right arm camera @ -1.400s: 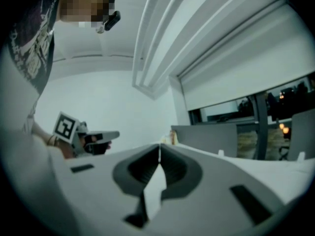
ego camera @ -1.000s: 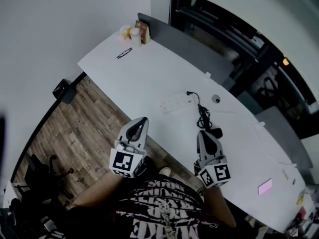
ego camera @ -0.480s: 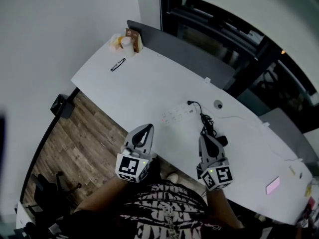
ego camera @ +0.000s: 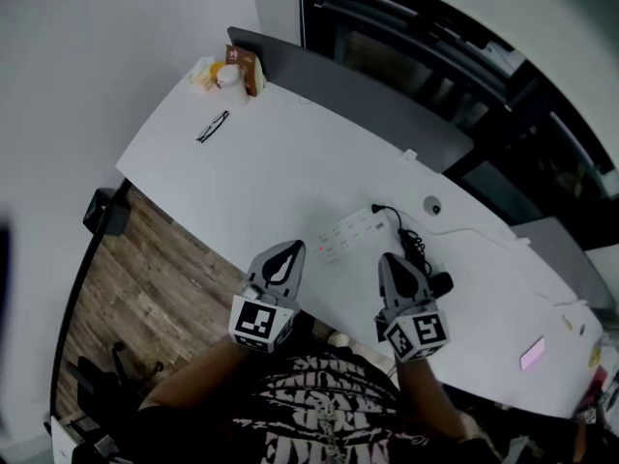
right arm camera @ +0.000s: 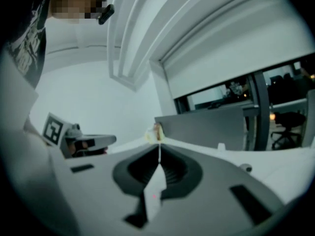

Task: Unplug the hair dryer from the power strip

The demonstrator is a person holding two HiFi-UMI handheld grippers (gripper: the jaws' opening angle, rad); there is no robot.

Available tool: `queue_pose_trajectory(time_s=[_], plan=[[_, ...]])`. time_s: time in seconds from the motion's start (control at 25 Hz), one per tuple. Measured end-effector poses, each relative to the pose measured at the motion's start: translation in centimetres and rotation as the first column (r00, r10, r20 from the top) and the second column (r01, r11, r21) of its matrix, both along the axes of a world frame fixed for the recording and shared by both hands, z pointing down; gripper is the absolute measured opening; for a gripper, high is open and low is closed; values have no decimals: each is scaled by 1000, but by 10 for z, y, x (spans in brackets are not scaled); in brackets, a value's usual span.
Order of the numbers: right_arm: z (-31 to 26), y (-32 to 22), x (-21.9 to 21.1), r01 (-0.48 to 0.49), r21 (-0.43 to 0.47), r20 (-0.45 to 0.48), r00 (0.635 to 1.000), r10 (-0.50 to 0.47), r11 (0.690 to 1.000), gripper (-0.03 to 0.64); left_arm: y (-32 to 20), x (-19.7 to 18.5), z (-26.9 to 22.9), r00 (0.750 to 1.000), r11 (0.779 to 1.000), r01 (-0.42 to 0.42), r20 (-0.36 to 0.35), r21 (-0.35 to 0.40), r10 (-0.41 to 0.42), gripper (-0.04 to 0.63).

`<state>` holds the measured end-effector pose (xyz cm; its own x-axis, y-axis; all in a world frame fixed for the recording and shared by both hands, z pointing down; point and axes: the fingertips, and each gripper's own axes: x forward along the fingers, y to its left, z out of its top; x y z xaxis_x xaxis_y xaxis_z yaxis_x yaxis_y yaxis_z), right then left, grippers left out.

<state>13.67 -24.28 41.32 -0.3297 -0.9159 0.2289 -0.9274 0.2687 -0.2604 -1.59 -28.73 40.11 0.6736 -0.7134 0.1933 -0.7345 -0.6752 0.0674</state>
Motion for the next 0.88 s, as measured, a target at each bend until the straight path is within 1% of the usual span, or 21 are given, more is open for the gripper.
queue_pose_trajectory(time_s=[0.12,0.24,0.36,0.48,0.64,0.76,0.8,0.84,0.88], plan=[[29,-21,0,-39,-76,24,999,41,996,32,-8,16,28,997,994,-83,-11,-74,83,25],[65,-38,11,-117,-171,57,990,128,978,34,-14,32,61,987,975,-162,-20,-152,161,25],[102,-64,32,-212,-255,107,963,246,943,34,-29,45,98,978,958,-206,-17,-200,207,25],[136,-82,50,-286,-334,121,932,341,898,34,-36,62,135,969,935,-243,-13,-259,248,25],[181,-97,64,-321,-449,189,878,440,834,36,-42,85,168,954,908,-290,-11,-302,301,25],[197,-108,73,-340,-500,238,830,504,797,50,-43,100,184,935,885,-336,-5,-321,354,25],[201,-112,75,-342,-518,263,809,526,784,112,-43,103,189,928,876,-351,-1,-330,371,25],[204,-115,77,-341,-538,296,780,551,771,166,-44,106,196,922,867,-362,4,-342,386,25],[207,-118,79,-339,-558,331,746,578,757,169,-43,108,204,917,857,-369,8,-359,398,25]])
